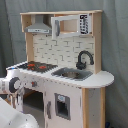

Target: Play with the kitchen

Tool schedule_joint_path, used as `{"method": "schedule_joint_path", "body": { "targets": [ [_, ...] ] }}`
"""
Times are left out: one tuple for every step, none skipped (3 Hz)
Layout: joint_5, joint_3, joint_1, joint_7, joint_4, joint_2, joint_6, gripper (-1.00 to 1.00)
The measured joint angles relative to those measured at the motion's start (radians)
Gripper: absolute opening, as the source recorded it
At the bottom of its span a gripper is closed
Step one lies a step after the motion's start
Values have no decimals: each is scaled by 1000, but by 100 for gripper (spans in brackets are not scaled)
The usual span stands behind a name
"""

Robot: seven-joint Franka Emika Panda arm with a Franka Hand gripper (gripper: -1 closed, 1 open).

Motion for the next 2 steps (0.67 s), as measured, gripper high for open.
{"method": "schedule_joint_path", "body": {
  "targets": [
    [0, 55, 5, 73, 48, 0, 0, -100],
    [0, 75, 70, 140, 78, 0, 0, -100]
  ]
}}
